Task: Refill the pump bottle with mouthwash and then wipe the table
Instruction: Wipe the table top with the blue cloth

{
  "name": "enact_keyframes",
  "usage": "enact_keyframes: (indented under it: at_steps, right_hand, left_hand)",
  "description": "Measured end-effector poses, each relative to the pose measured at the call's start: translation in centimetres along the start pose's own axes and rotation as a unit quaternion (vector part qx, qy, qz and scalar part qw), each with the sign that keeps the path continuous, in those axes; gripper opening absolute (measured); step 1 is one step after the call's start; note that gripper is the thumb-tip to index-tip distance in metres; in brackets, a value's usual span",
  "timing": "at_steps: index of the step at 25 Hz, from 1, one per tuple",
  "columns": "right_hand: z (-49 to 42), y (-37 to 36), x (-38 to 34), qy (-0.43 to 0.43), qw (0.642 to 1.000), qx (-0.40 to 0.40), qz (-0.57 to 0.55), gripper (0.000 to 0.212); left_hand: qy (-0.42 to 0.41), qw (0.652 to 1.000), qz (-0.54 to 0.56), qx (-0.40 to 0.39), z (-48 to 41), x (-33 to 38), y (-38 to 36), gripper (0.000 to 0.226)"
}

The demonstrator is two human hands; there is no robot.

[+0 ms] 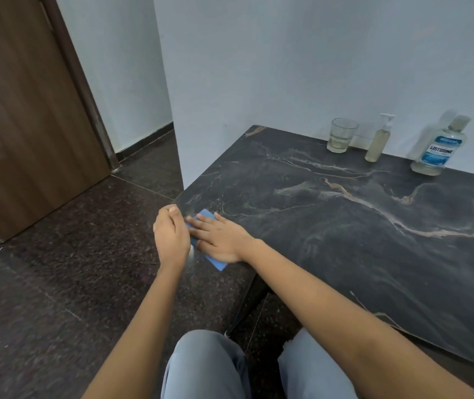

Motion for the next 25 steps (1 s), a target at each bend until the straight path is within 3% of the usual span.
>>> enact_keyframes:
  at_steps: [3, 7, 12, 16, 18, 20, 23, 25]
  right_hand:
    - [3.8, 0.7, 4.2, -0.078, 0.996, 0.011, -0.034, 0.051]
    - [10.7, 1.3, 13.8, -0.238, 0.969, 0.045, -0.051, 0.052]
    - [26.2, 0.5, 25.4, -0.447, 0.889, 0.082, -0.059, 0.051]
    - [36.7, -1.3, 24.9, -0.563, 0.817, 0.091, -0.089, 0.052]
    - [36.4, -1.9, 21.8, -0.565, 0.817, 0.083, -0.077, 0.054]
    - [33.0, -1.6, 18.0, -0.52, 0.849, 0.081, -0.042, 0.062]
    - [24.0, -1.0, 11.1, -0.375, 0.922, 0.091, -0.035, 0.082]
    - [17.3, -1.0, 7.3, -0.284, 0.953, 0.087, -0.052, 0.07]
  left_hand:
    - [-0.078, 0.99, -0.064, -0.1, 1.7, 2.2, -3.6, 0.036]
    - [-0.169, 0.944, -0.192, -0.209, 3.9, 4.5, -8.7, 0.044]
    - [-0.199, 0.917, -0.235, -0.256, 4.9, 5.7, -12.0, 0.049]
    - [-0.23, 0.904, -0.23, -0.276, 4.0, 6.8, -14.3, 0.048]
    - [-0.237, 0.903, -0.224, -0.279, 2.8, 7.1, -14.9, 0.045]
    - [-0.226, 0.909, -0.215, -0.277, 1.5, 6.9, -15.0, 0.045]
    - [-0.2, 0.925, -0.191, -0.261, 0.0, 6.5, -14.5, 0.046]
    - [-0.197, 0.933, -0.176, -0.242, -0.7, 6.0, -13.9, 0.044]
Point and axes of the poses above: each hand's wrist, its own z-axis away from the middle knuckle, its own y-axis out of the back of the hand, x = y × z, the point moved 9 cm from there along -z, towards the middle knuckle, and after that the axes turned 9 degrees about -y, right-handed, at the moved point
